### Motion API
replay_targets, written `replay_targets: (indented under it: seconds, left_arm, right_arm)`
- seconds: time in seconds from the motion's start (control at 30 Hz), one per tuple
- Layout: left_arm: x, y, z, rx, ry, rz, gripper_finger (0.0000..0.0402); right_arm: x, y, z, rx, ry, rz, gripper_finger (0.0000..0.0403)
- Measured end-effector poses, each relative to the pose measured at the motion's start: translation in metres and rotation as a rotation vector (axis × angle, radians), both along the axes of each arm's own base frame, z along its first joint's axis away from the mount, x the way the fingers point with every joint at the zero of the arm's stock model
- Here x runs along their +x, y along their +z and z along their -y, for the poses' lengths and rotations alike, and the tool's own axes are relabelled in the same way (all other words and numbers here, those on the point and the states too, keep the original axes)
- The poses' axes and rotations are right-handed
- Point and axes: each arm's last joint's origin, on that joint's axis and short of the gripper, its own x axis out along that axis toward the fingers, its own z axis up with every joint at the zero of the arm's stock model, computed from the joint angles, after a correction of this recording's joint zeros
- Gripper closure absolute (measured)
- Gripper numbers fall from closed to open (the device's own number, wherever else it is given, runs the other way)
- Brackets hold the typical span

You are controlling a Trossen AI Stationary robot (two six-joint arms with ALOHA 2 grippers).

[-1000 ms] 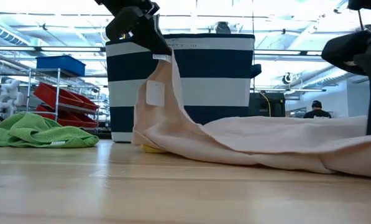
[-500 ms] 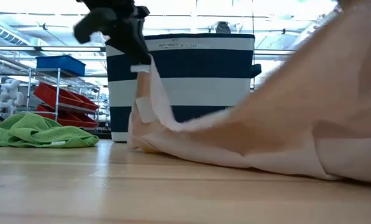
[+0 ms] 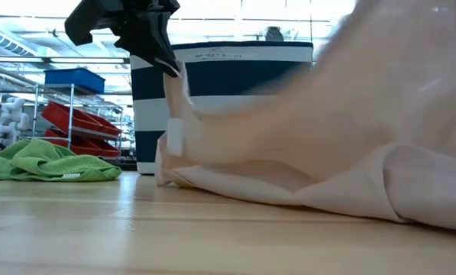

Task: Fold towel
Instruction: Fold the brown towel

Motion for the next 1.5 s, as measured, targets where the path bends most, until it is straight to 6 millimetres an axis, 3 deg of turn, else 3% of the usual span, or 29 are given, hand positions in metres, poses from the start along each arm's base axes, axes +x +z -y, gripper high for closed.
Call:
replay_targets:
  seconds: [0.1, 0.27, 0.37, 0.47, 0.77, 0.97, 1.13, 1.33, 1.5]
  left_arm:
    - [0.001, 0.000, -0.002, -0.001, 0.008, 0.003, 0.0401]
    - [0.005, -0.005, -0.005, -0.009, 0.014, -0.012, 0.0401]
    - [0.012, -0.015, -0.006, -0.010, 0.017, -0.043, 0.0401]
    - [0.019, -0.030, -0.007, 0.006, 0.027, -0.093, 0.0401]
    - [0.037, -0.065, -0.019, 0.041, 0.055, -0.187, 0.0401]
    - [0.044, -0.066, -0.027, 0.041, 0.065, -0.152, 0.0401]
    - [0.051, -0.063, -0.027, 0.061, 0.022, -0.098, 0.0401]
    - [0.055, -0.053, -0.023, 0.077, -0.028, -0.023, 0.0401]
    - [0.045, -0.027, -0.018, 0.095, -0.022, 0.063, 0.0401]
  right_arm:
    - [0.002, -0.021, 0.014, -0.049, -0.057, -0.075, 0.0360]
    - [-0.004, -0.055, 0.042, -0.109, -0.177, -0.193, 0.0263]
    - [-0.011, -0.071, 0.058, -0.155, -0.277, -0.253, 0.0214]
    - [-0.014, -0.079, 0.065, -0.175, -0.309, -0.274, 0.0194]
    - [-0.014, -0.066, 0.039, -0.185, -0.190, -0.119, 0.0227]
    - [-0.010, -0.064, 0.007, -0.037, -0.077, 0.034, 0.0255]
    - [-0.002, -0.075, -0.008, -0.009, -0.017, 0.109, 0.0270]
    - [0.010, -0.077, 0.004, -0.183, -0.143, 0.266, 0.0283]
    - [0.030, -0.072, 0.019, -0.210, -0.221, 0.350, 0.0283]
